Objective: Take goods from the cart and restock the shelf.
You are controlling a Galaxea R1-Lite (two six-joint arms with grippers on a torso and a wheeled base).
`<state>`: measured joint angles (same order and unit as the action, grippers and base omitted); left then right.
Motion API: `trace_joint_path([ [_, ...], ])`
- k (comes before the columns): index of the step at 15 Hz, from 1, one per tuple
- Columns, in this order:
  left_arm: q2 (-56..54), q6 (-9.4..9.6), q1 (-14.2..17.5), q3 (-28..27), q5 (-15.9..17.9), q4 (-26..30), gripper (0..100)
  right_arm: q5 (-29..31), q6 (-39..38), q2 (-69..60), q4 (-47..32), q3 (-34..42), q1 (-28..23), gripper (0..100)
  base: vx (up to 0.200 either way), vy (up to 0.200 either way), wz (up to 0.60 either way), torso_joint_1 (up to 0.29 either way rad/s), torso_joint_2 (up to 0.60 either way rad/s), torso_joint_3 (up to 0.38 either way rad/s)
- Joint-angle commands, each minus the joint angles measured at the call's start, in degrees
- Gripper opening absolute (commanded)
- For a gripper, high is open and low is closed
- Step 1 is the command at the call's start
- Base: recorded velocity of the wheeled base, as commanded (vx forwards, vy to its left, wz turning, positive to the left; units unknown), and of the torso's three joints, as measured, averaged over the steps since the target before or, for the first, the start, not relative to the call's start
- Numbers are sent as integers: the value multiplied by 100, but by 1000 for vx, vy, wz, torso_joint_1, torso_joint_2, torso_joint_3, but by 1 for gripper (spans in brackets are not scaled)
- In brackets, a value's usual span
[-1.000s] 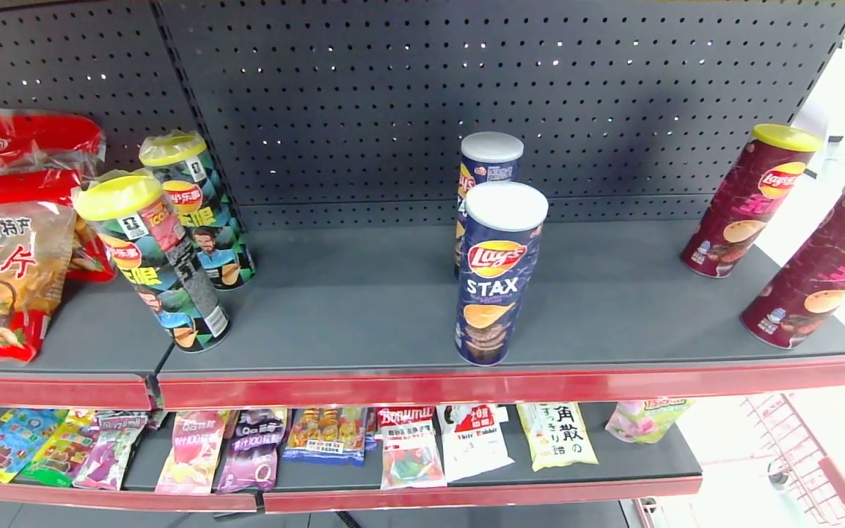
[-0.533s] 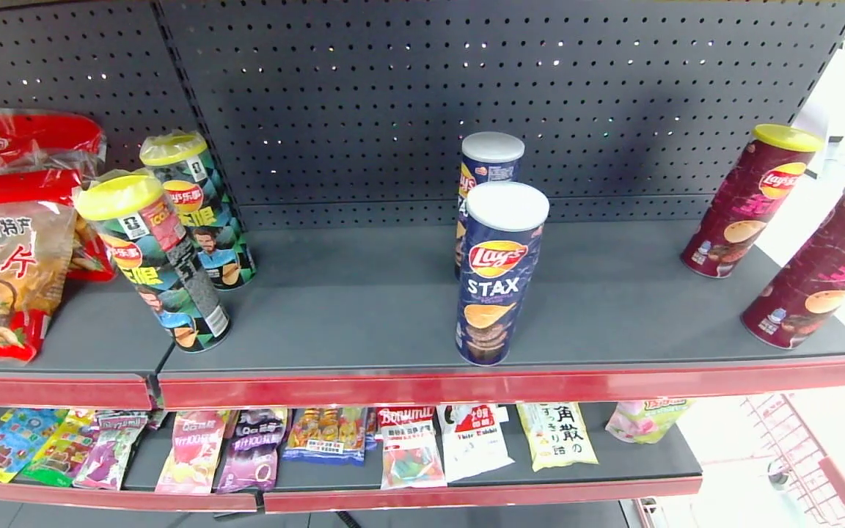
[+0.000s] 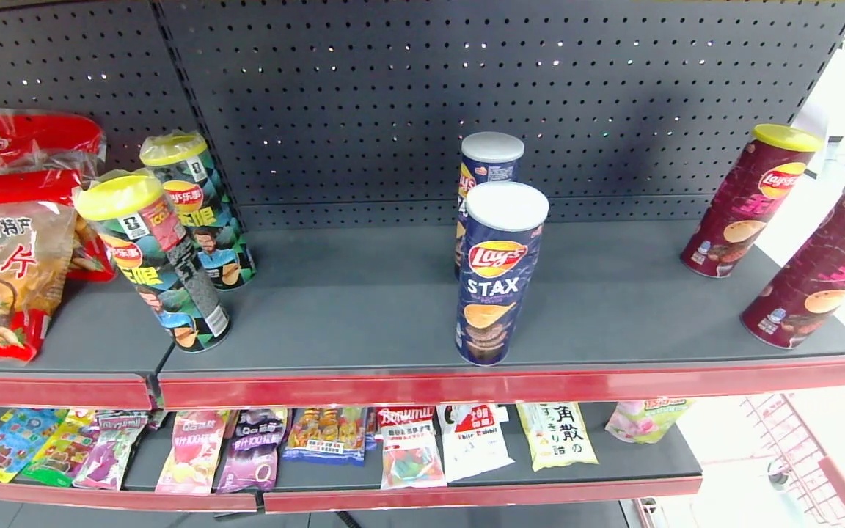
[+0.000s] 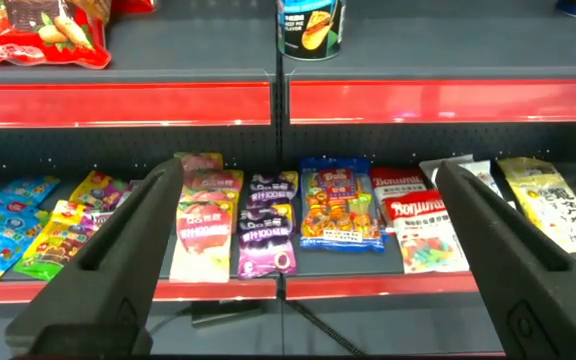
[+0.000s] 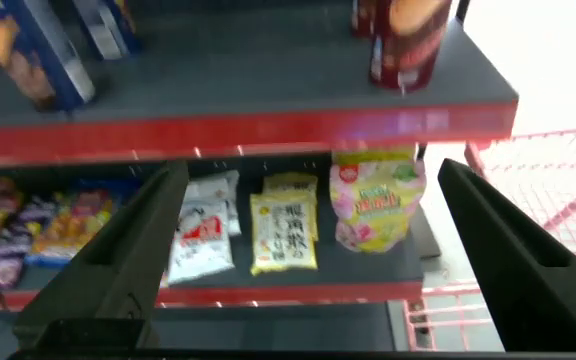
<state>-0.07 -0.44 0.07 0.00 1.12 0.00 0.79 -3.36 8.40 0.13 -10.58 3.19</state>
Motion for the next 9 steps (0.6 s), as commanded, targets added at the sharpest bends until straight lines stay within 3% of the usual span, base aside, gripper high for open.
trace_joint_path([
  [1, 7, -9, 1, 0, 2, 0, 100, 431, -472, 3071, 13, -2176, 1280, 100, 0, 0, 0, 0, 0, 0],
  [6, 7, -9, 1, 0, 2, 0, 100, 395, -463, 5066, 110, -2299, 1430, 100, 0, 0, 0, 0, 0, 0],
  [9, 7, -9, 1, 0, 2, 0, 100, 395, -349, 6358, 936, -2440, 1869, 100, 0, 0, 0, 0, 0, 0],
])
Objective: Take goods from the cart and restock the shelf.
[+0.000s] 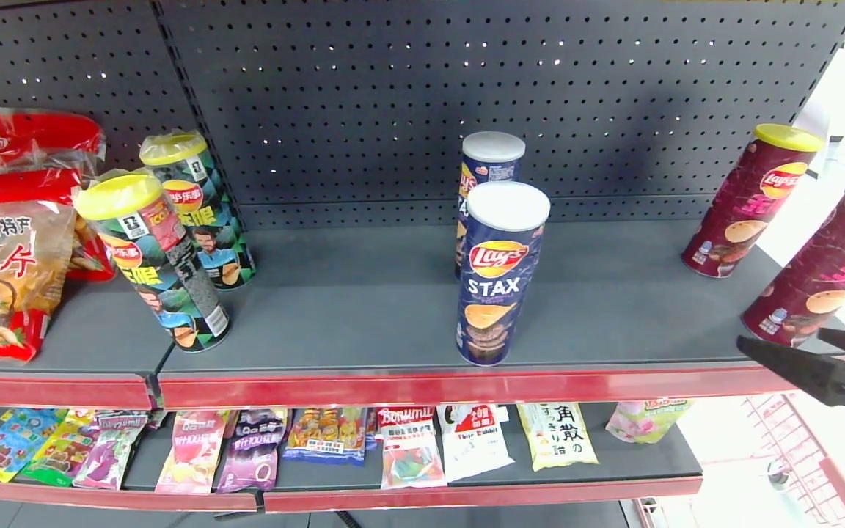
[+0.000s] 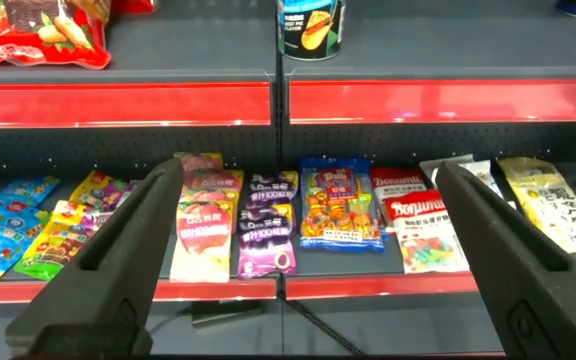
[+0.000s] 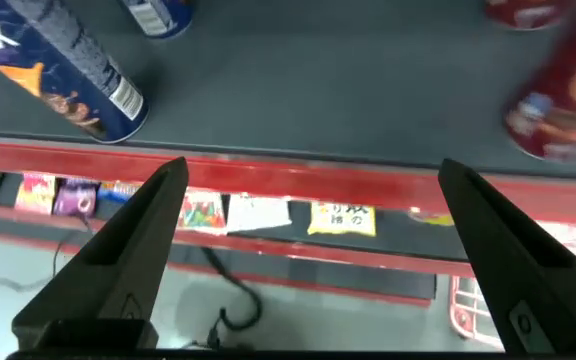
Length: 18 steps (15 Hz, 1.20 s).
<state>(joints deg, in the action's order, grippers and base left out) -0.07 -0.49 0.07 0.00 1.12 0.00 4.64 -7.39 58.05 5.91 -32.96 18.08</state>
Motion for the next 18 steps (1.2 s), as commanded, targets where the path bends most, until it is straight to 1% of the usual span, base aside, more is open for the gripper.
trace_joint_path([
  [1, 7, -4, 1, 0, 2, 0, 100, 10, 141, 1674, 472, -290, 504, 100, 0, 0, 0, 0, 0, 0],
  [4, 7, -4, 1, 0, 2, 0, 100, 37, 431, 2448, 877, -650, 750, 100, 0, 0, 0, 0, 0, 0],
  [5, 7, -4, 1, 0, 2, 0, 100, 37, 431, 2448, 877, -650, 750, 100, 0, 0, 0, 0, 0, 0],
  [7, 7, -4, 1, 0, 2, 0, 100, 54, 976, 2914, 1439, -694, 855, 100, 0, 0, 0, 0, 0, 0],
  [9, 7, -4, 1, 0, 2, 0, 100, 80, 1222, 3168, 1782, -711, 864, 100, 0, 0, 0, 0, 0, 0],
  [14, 7, -4, 1, 0, 2, 0, 100, 160, 1416, 3423, 1922, -720, 882, 100, 0, 0, 0, 0, 0, 0],
  [18, 7, -4, 1, 0, 2, 9, 100, 309, 1424, 3652, 2002, -791, 1049, 100, 0, 0, 0, 0, 0, 0],
])
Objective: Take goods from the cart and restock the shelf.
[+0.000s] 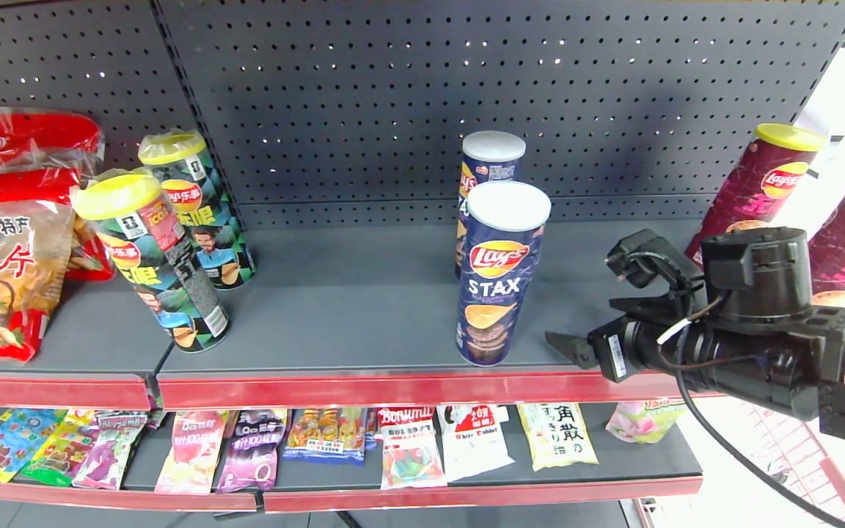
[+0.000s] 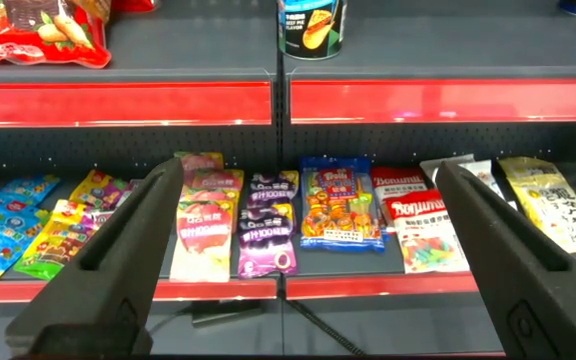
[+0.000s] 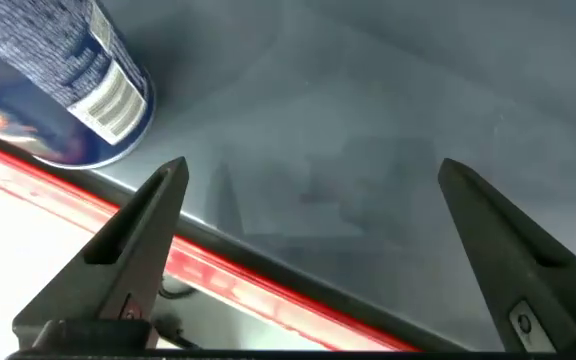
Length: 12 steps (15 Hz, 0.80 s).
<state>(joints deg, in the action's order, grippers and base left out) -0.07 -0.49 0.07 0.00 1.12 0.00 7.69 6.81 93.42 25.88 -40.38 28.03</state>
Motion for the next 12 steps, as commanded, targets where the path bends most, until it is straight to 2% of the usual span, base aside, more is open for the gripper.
trace_joint_path([
  [1, 7, -4, 1, 0, 2, 0, 100, 13, 4, 142, 5, -76, 71, 100, 0, 0, 0, 0, 0, 0],
  [12, 7, -4, 1, 0, 2, 0, 100, 154, 4, 458, -4, -471, 177, 100, 0, 0, 0, 0, 0, 0],
])
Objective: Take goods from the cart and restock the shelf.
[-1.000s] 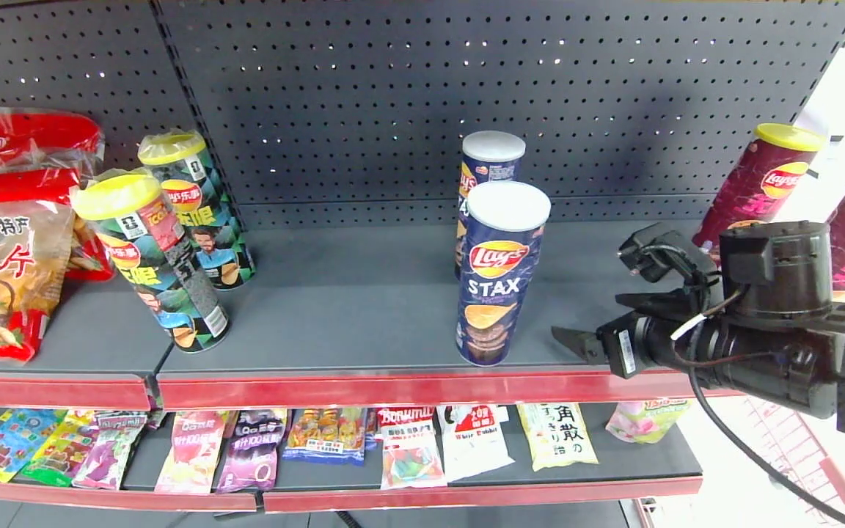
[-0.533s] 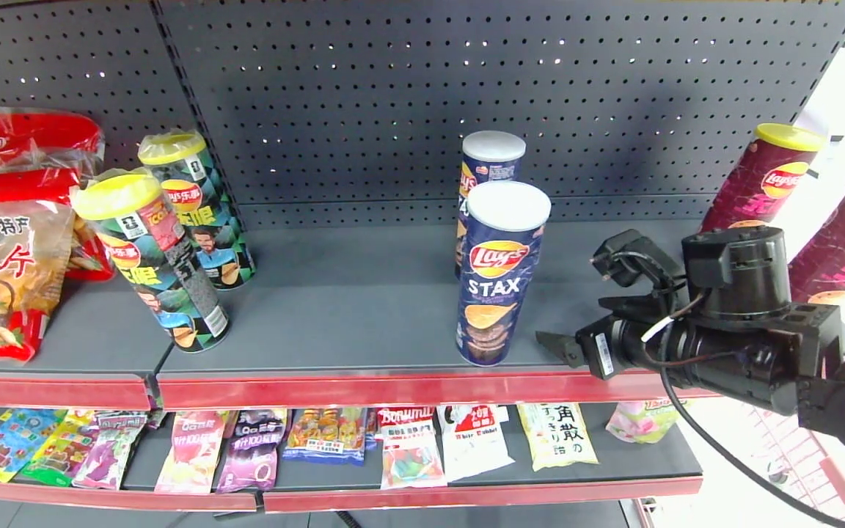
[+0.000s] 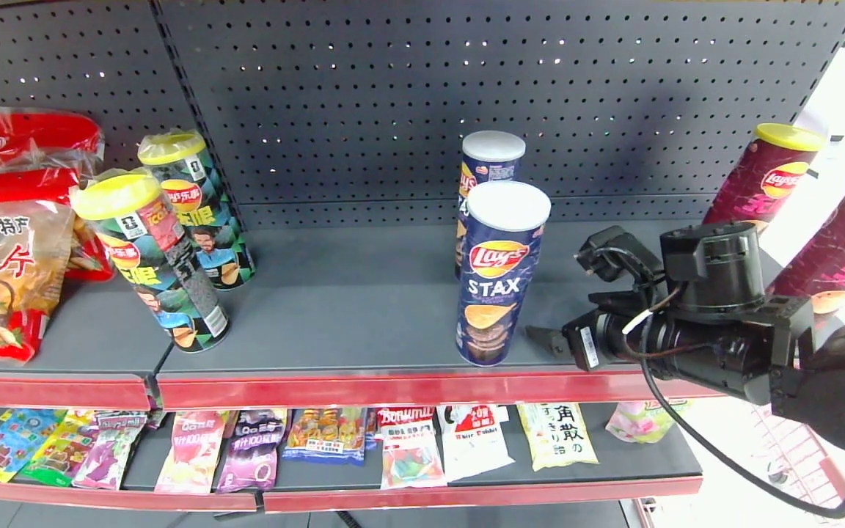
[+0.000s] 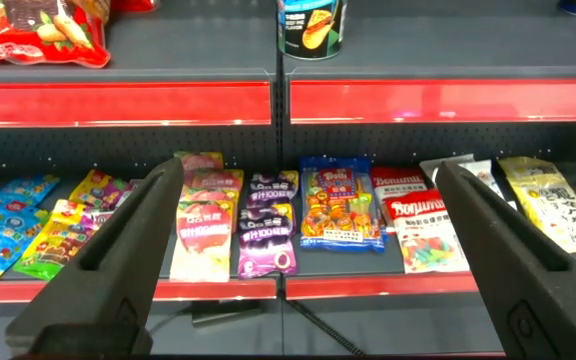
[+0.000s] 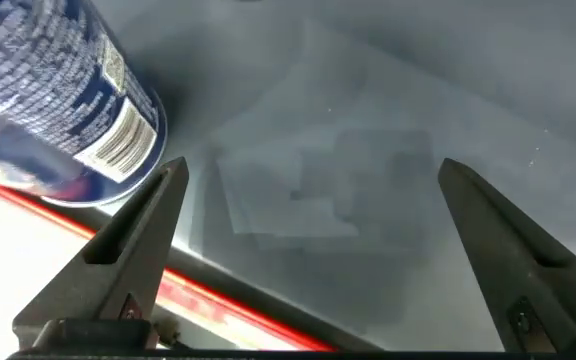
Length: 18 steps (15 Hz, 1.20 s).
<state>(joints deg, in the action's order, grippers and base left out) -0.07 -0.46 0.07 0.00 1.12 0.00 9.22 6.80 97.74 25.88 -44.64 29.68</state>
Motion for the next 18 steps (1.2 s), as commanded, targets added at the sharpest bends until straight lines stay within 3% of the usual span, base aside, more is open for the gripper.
trace_joint_path([
  [1, 7, -6, 1, 0, 2, 0, 100, 1, 5, 34, -4, -45, 46, 100, 0, 0, 0, 0, 0, 0],
  [18, 7, 2, 1, 0, 2, 0, 100, 1, 5, 210, -4, -132, 257, 100, 0, 0, 0, 0, 0, 0],
])
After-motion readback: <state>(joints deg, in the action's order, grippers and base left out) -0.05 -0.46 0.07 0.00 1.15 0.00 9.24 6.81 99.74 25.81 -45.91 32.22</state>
